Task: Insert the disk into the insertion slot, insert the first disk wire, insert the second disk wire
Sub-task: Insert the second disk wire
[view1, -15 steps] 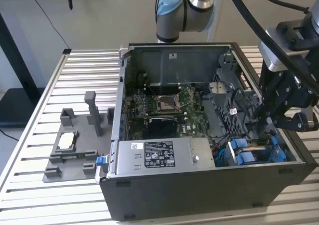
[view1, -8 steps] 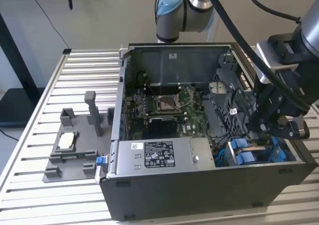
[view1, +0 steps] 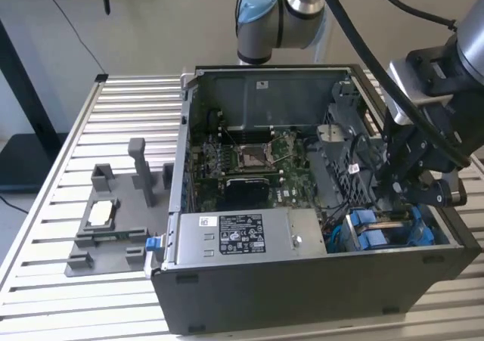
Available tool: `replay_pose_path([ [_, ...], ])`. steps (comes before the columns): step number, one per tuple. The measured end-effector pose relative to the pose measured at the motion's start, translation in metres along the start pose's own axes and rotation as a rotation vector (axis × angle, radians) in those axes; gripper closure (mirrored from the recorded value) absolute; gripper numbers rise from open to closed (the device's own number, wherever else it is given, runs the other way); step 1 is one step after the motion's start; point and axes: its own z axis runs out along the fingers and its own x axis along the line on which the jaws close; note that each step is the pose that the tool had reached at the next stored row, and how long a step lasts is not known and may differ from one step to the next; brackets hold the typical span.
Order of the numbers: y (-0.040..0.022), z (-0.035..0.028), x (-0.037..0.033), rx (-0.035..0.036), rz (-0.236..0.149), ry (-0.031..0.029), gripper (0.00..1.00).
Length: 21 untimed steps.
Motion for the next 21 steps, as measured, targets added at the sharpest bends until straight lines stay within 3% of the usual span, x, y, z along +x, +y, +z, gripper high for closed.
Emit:
replay_pose_path([
  [5,0.0000,0.0037,0.0009,0.0010,-0.014,-0.0272,0.75],
  [11,0.0001,0.0081,0.0021,0.0015,-0.025,-0.0290,0.75],
  [13,-0.0012,0.0098,0.0025,0.0009,-0.026,-0.0218,0.84],
  [16,-0.0056,0.0124,0.0025,-0.0002,-0.026,-0.0060,0.84],
  [21,-0.0130,0.0160,-0.0003,-0.0040,-0.025,0.0390,0.84],
])
